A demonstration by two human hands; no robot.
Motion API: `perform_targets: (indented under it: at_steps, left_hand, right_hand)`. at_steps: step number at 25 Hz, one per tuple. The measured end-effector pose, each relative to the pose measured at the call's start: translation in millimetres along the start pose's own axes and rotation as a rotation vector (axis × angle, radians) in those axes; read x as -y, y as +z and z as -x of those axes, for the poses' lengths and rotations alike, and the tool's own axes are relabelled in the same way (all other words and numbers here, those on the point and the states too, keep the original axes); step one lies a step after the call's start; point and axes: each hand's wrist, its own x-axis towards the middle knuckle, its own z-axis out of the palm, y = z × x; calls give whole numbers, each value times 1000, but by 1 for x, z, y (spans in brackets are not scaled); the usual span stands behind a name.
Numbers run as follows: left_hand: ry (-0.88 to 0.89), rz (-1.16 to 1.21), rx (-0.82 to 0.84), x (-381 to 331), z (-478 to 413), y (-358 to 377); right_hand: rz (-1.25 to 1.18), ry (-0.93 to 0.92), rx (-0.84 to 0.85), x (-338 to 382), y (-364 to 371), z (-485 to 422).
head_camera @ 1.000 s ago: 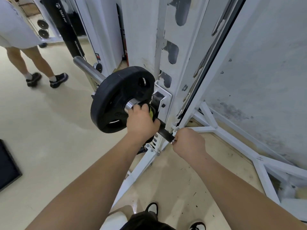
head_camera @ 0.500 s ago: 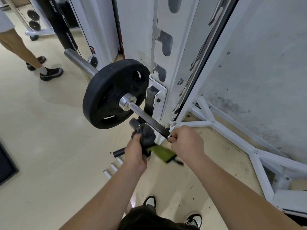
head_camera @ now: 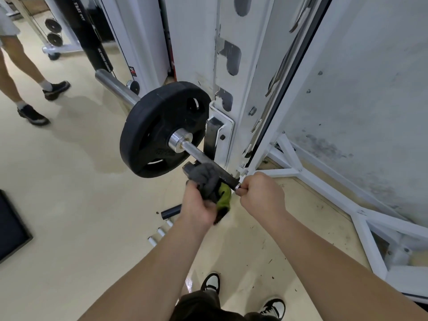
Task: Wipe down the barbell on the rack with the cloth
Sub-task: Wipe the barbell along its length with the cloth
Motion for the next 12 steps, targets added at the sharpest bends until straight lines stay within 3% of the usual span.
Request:
perform_targets:
  at_steps: [3, 5, 7, 10, 12]
  left_hand:
    - [-63, -55, 83, 18, 13, 5]
    - [-93, -311, 104, 18, 33, -4]
    - [-4, -459, 129, 4, 46, -5]
    - [474, -725, 45, -35, 63, 30]
    - [842, -1268, 59, -51, 61, 46]
  right_hand:
    - [18, -15, -14, 1, -1, 2]
    - [39, -22, 5, 4, -4, 3]
    - [-6, 11, 69, 1, -7, 1]
    - [-285, 52, 164, -12, -14, 0]
    - [-521, 133, 108, -23, -21, 7]
